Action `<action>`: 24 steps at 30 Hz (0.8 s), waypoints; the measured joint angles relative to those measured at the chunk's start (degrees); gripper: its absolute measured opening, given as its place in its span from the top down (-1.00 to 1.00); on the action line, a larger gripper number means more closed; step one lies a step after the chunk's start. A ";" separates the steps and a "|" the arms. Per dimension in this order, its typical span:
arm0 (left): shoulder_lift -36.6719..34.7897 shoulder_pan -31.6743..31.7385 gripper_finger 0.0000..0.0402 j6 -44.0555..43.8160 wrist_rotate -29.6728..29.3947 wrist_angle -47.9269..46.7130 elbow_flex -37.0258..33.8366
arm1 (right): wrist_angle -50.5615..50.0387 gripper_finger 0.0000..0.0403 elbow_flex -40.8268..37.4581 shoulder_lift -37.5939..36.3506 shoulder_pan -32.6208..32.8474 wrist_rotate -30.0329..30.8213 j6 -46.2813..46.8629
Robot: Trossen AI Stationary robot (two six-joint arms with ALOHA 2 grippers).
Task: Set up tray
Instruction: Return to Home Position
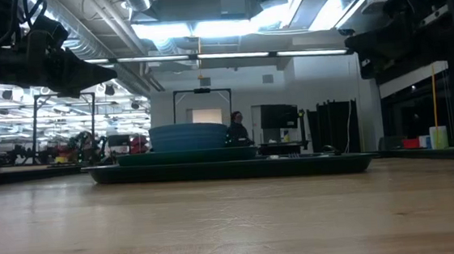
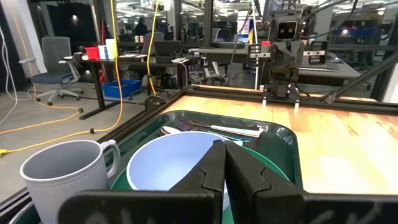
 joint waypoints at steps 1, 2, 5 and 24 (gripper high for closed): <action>0.00 0.01 0.98 0.02 0.00 0.00 0.00 | 0.35 0.96 0.00 0.00 0.07 -0.01 0.48; 0.00 0.02 0.98 0.02 0.00 -0.02 -0.02 | 0.65 0.96 0.00 0.00 0.11 -0.01 1.44; 0.00 0.00 0.98 0.02 0.00 0.00 0.00 | 1.70 0.96 0.00 0.00 0.13 -0.01 4.36; 0.00 0.02 0.98 0.00 0.00 -0.02 0.00 | -20.23 0.93 -0.22 -22.98 22.87 19.37 1.42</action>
